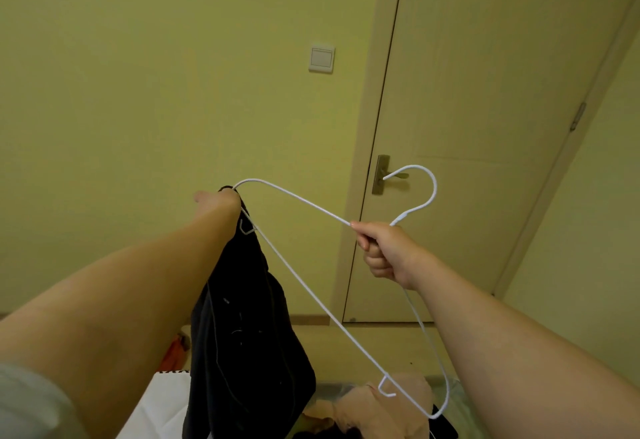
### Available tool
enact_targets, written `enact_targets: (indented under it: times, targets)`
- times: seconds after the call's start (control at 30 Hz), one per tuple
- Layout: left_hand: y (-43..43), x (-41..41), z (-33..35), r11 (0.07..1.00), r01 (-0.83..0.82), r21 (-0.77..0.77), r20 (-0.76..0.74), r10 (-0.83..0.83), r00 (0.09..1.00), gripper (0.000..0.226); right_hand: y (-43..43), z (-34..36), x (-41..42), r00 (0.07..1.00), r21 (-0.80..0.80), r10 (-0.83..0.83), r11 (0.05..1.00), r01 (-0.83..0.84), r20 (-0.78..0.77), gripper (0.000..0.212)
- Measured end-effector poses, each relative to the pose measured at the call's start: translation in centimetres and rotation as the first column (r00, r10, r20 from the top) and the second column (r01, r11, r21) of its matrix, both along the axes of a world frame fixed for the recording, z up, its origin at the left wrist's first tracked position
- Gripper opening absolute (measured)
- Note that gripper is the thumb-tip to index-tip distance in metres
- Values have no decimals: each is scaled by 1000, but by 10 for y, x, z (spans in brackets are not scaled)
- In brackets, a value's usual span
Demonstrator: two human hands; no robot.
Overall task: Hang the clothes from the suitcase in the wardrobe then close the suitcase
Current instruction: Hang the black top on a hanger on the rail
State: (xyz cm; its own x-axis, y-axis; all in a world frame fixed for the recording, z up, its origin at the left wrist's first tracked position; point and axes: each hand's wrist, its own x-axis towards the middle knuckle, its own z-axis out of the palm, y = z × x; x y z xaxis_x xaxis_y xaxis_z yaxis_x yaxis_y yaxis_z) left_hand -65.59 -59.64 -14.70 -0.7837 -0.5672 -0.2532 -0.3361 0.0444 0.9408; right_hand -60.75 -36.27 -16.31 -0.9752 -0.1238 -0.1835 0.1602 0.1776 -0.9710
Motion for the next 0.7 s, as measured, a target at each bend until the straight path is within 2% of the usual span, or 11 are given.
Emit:
enact_targets:
  times: [0.07, 0.13, 0.2, 0.37, 0.5, 0.53, 0.6, 0.7]
  targets:
    - [6, 1, 2, 988, 36, -152, 41, -30, 999, 27, 1, -2, 1, 999, 62, 25, 998, -27, 26, 44]
    - [7, 0, 1, 929, 148, -340, 56, -136, 989, 40, 0, -3, 2, 997, 131, 50, 990, -56, 55, 44]
    - [15, 1, 0, 870, 235, -433, 66, -229, 971, 37, -1, -3, 1, 996, 141, 36, 989, -46, 78, 44]
    - [54, 3, -3, 712, 443, -545, 136, -446, 885, 19, -17, 2, -2, 997, 203, -65, 978, 55, 44, 42]
    - [64, 2, -3, 599, 625, -502, 187, -630, 754, 32, -19, 3, -3, 978, 161, -204, 965, 206, -34, 41]
    - [62, 3, -1, 533, 671, -516, 216, -677, 704, 37, -16, 3, -3, 972, 147, -229, 961, 235, -52, 41]
    - [58, 5, 2, 317, 658, -683, 302, -698, 649, 47, -9, 4, -2, 958, 121, -276, 951, 284, -76, 42]
    - [56, 6, 9, 14, 390, -921, 297, -622, 725, 52, -2, 10, 0, 941, 81, -316, 942, 326, -119, 44]
